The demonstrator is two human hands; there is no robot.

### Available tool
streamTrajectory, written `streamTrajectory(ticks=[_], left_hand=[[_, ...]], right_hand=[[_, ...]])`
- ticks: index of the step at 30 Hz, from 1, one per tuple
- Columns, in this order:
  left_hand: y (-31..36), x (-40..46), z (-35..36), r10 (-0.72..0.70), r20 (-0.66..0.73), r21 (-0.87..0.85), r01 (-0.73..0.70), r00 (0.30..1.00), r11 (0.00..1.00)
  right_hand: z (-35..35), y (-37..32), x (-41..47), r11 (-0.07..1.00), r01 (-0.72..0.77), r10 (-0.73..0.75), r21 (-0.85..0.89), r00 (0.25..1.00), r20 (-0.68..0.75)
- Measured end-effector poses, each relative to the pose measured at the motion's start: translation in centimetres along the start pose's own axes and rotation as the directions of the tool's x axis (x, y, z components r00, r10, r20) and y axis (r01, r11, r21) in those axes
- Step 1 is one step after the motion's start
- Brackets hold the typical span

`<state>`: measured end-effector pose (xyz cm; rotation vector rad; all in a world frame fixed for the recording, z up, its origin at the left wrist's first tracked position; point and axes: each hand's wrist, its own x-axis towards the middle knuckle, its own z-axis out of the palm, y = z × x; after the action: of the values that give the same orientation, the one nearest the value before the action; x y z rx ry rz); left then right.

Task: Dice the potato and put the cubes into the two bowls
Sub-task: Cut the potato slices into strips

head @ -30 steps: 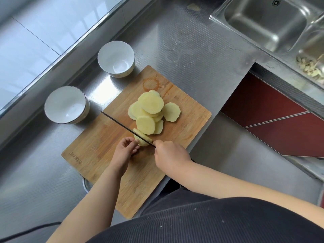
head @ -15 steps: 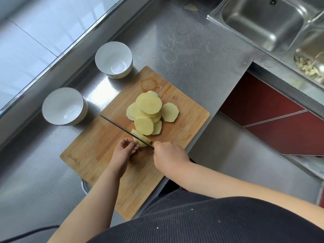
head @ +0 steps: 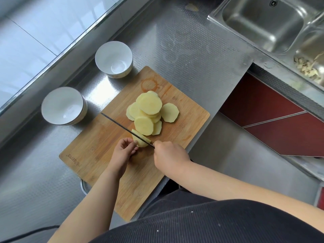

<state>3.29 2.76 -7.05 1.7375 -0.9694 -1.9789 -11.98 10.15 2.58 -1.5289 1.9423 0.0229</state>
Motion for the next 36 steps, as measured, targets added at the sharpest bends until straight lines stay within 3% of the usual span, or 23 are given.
streamTrajectory(ticks=[36], left_hand=[[-0.3, 0.3, -0.2, 0.034, 0.014, 0.018, -0.034, 0.999, 0.999]], right_hand=[[-1.1, -0.8, 0.1, 0.999, -0.035, 0.037, -0.029, 0.997, 0.074]])
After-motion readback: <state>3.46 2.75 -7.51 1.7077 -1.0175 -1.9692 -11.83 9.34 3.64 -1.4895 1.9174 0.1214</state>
